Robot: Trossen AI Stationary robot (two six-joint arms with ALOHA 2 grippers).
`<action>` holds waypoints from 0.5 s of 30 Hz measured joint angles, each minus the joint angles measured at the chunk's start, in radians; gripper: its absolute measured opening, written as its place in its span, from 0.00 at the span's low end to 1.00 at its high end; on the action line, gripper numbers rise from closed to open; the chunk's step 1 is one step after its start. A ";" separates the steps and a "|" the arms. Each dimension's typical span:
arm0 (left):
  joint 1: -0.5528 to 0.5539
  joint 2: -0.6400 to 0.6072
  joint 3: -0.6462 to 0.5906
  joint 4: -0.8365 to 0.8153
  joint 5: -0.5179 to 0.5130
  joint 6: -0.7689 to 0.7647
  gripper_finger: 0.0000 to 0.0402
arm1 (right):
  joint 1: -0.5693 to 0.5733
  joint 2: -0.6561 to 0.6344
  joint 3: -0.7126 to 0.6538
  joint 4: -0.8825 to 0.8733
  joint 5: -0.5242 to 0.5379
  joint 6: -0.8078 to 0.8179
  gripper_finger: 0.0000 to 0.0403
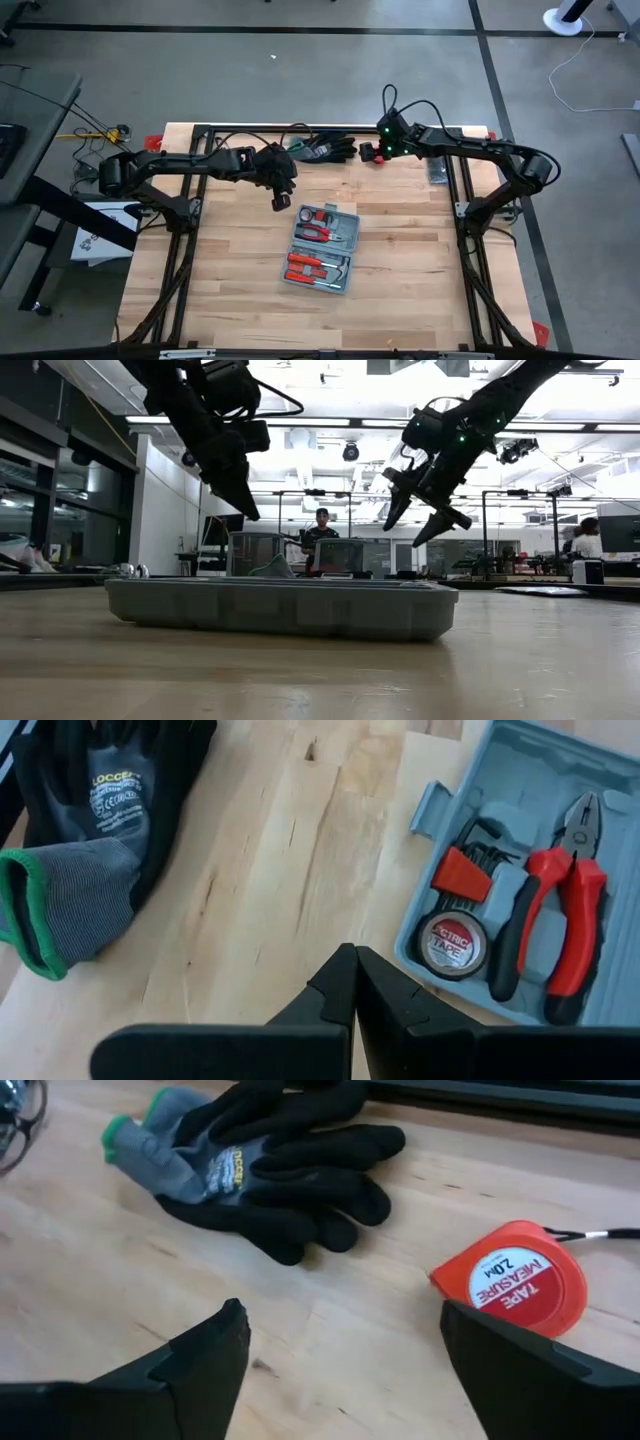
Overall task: Prefit tool cases
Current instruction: Put the measuring tape into the tool case
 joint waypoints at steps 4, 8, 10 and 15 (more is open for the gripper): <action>0.000 0.000 0.000 0.000 0.000 -0.001 0.00 | 0.000 0.000 0.000 0.015 0.000 -0.009 0.85; 0.000 0.000 0.000 -0.001 0.000 -0.001 0.00 | -0.001 0.000 0.000 0.014 0.000 -0.010 0.87; 0.000 0.000 0.000 -0.002 0.000 -0.001 0.00 | -0.002 0.000 0.000 0.015 0.000 -0.010 0.87; 0.000 0.000 0.000 -0.005 0.000 -0.001 0.00 | -0.001 0.000 0.000 0.037 0.005 -0.009 0.87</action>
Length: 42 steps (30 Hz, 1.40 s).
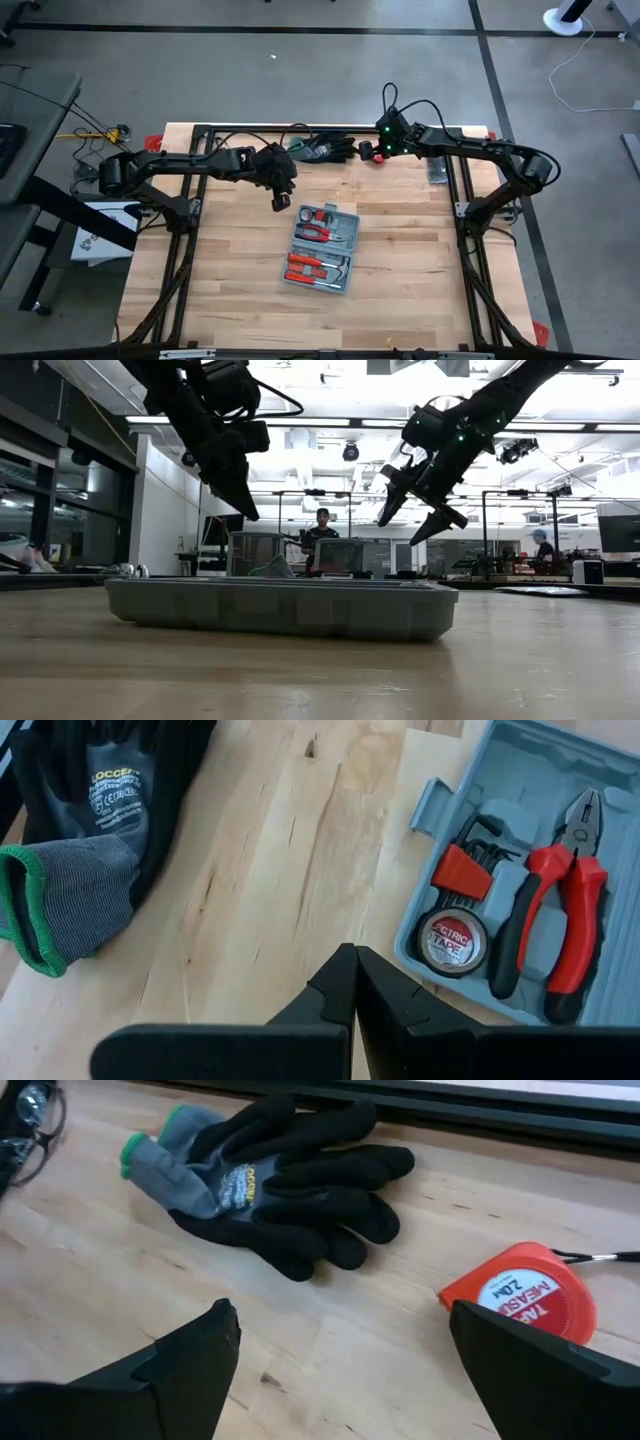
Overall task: Prefit tool cases
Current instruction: Put the measuring tape into the tool case
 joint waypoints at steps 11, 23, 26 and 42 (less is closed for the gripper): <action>0.000 0.000 0.000 0.006 -0.015 -0.007 0.00 | -0.044 0.029 0.012 -0.021 -0.120 -0.048 0.87; 0.000 0.000 0.000 0.019 -0.030 -0.022 0.00 | -0.133 0.329 0.415 -0.484 -0.090 -0.544 0.87; 0.000 0.000 0.000 0.010 -0.030 -0.025 0.00 | -0.133 0.371 0.469 -0.565 -0.019 -0.667 0.87; 0.000 0.000 0.000 0.004 -0.052 -0.025 0.00 | -0.141 0.487 0.492 -0.628 -0.049 -0.777 0.87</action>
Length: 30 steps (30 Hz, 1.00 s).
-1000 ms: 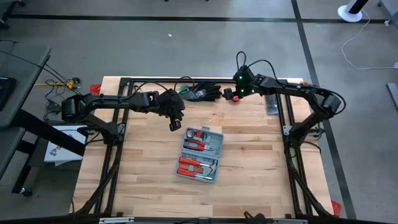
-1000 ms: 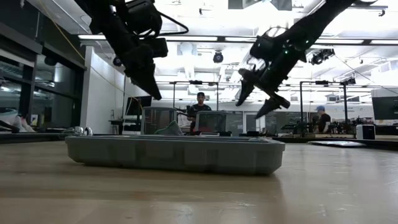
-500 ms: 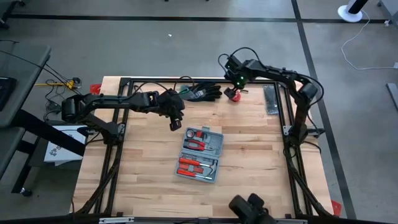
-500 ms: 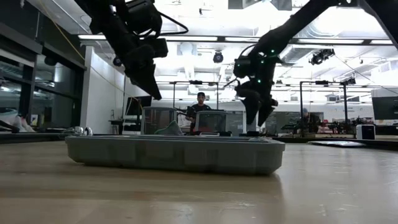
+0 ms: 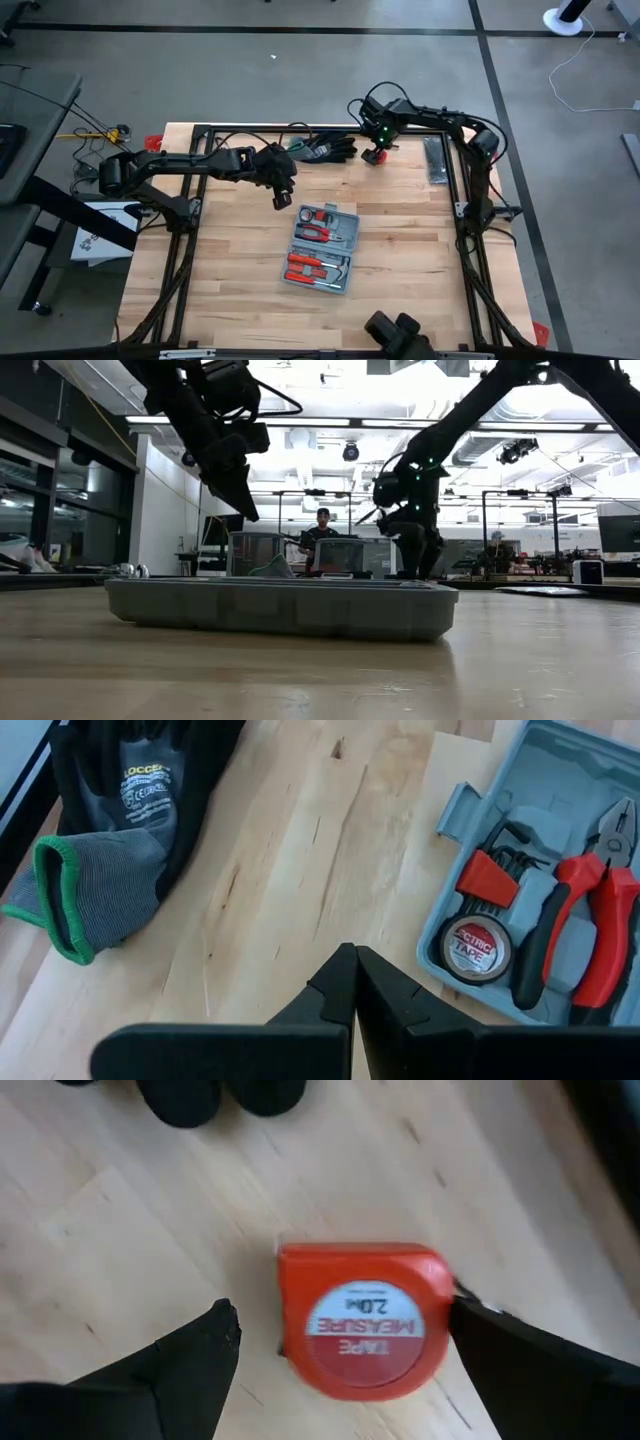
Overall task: Prefit tool cases
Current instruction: Put the measuring tape into the tool case
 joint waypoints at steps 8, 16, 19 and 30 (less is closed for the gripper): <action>0.000 0.000 0.000 -0.005 -0.005 -0.008 0.00 | -0.005 0.035 -0.002 -0.014 0.032 0.044 0.84; 0.000 0.000 0.000 -0.013 -0.005 -0.025 0.00 | -0.010 0.034 -0.003 0.001 0.053 0.069 0.61; 0.000 0.000 0.000 -0.043 -0.005 -0.028 0.00 | -0.010 0.034 -0.003 0.002 0.052 0.071 0.61; 0.000 0.000 0.000 -0.291 -0.017 -0.088 0.00 | 0.010 -0.046 -0.004 0.032 -0.060 0.146 0.61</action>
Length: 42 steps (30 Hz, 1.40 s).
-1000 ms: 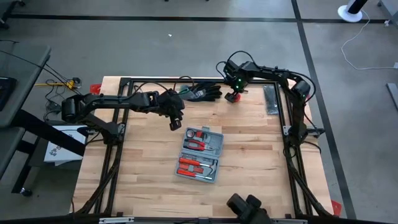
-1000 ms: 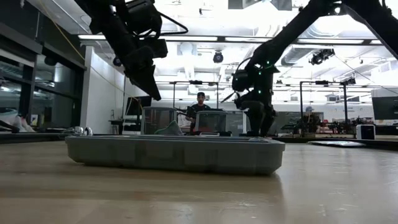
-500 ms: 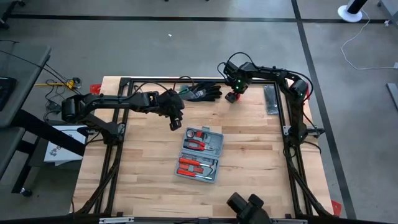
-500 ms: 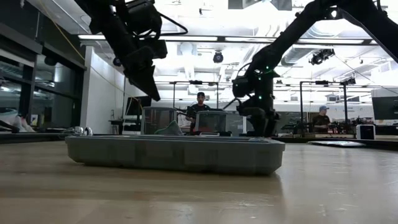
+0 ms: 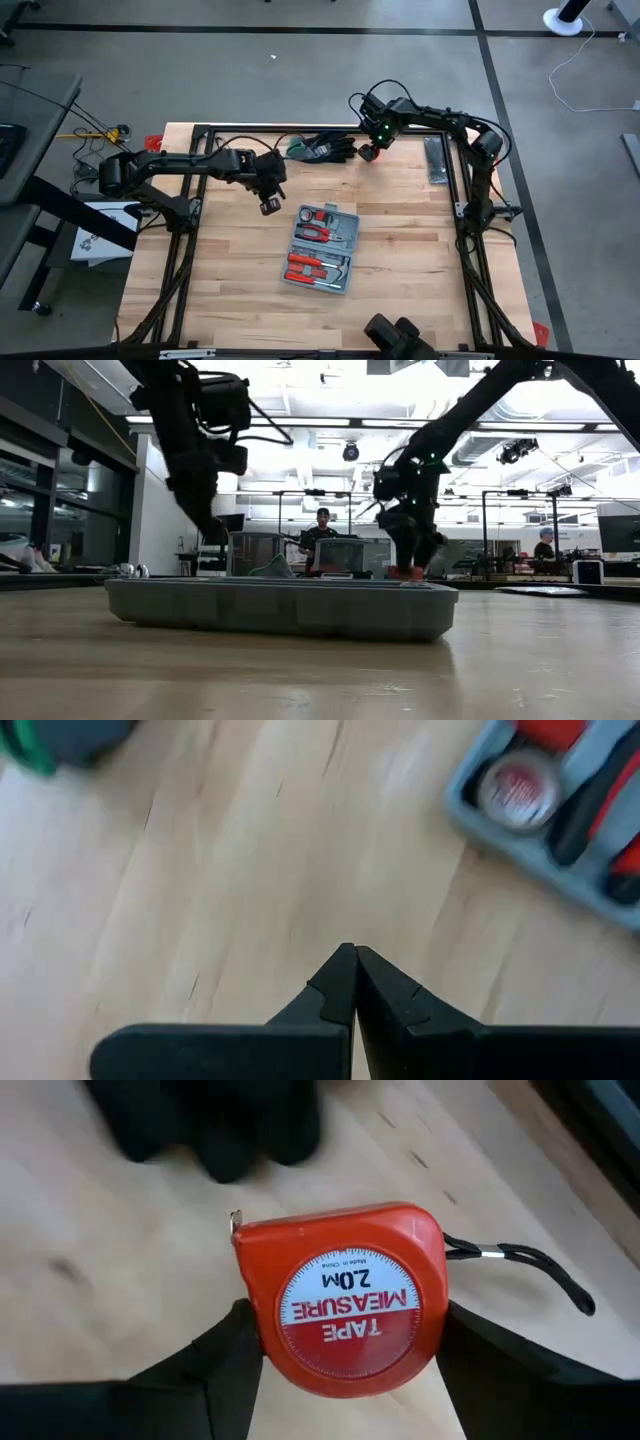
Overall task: Prefit tool cases
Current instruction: Put the measuring tape into the tool case
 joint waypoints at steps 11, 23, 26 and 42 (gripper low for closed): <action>-0.031 0.000 -0.235 0.159 0.019 -0.096 0.00 | 0.238 -0.297 -0.209 0.147 -0.006 0.444 0.61; -0.263 -0.004 -0.401 0.471 0.101 -0.302 0.00 | 0.791 -0.388 -0.375 0.346 0.313 1.326 0.61; -0.332 0.002 -0.420 0.590 0.102 -0.368 0.00 | 0.858 -0.373 -0.365 0.347 0.357 1.440 0.61; -0.520 0.119 -0.443 0.867 0.050 -0.463 0.00 | 0.990 -0.300 -0.364 0.328 0.427 1.627 0.61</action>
